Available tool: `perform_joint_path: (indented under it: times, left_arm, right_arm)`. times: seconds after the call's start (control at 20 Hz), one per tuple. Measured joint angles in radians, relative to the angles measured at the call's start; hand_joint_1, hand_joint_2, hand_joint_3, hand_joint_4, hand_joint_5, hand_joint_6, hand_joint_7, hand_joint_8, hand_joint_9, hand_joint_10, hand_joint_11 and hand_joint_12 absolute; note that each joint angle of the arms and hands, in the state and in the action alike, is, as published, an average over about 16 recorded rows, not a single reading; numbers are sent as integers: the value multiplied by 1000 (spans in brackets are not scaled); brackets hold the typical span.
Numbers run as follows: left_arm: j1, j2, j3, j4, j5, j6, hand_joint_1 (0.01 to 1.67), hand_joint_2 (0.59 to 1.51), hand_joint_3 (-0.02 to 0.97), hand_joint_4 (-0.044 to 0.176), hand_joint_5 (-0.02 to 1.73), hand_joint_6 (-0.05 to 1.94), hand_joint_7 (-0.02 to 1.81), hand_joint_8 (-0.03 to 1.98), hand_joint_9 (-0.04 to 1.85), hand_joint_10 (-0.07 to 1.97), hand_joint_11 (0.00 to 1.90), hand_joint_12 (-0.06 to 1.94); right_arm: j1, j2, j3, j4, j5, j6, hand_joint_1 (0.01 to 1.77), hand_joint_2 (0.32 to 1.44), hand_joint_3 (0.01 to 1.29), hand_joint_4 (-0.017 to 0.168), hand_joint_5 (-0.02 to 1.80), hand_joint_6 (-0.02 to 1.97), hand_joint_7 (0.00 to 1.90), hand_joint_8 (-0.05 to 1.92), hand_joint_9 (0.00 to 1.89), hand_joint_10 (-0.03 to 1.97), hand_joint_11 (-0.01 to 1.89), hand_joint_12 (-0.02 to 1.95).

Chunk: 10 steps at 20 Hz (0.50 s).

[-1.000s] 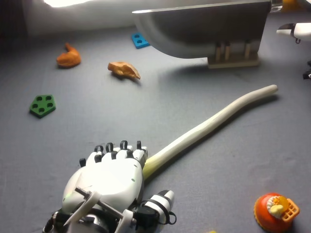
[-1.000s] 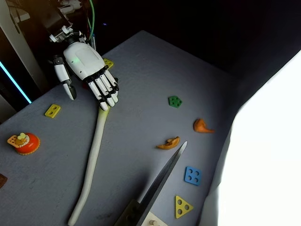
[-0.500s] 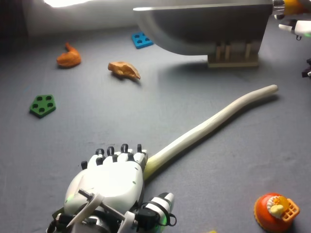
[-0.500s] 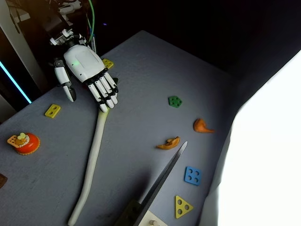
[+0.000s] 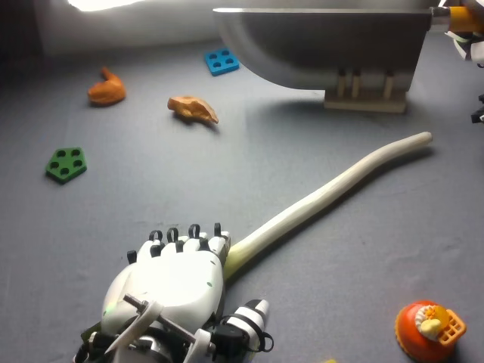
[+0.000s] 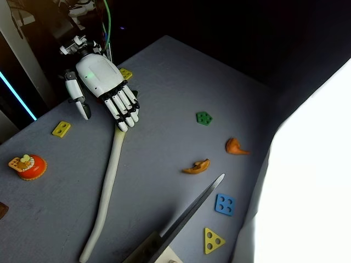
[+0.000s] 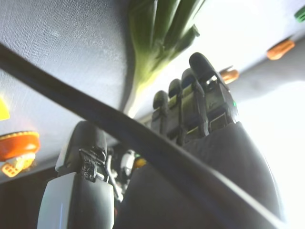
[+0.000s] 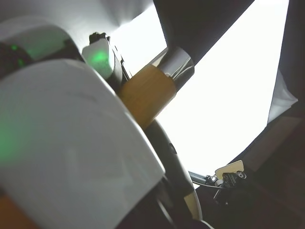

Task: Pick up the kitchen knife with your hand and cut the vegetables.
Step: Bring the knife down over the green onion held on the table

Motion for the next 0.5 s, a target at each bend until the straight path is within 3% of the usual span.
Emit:
perform_joint_path:
  times: [0.15,0.5]
  left_arm:
    - [7,-1,-1,3,0,0,354,1339,0,24,181,9,175,-1,150,17,16,832]
    - [29,-3,-10,7,2,0,336,1352,0,26,166,-2,149,0,127,17,17,674]
  right_arm:
    - [1,0,0,-2,-1,-3,1502,800,625,163,1352,1839,1486,1843,1576,1860,1641,1886]
    - [18,9,0,-18,12,5,1524,752,729,164,1370,1887,1492,1838,1580,1858,1646,1884]
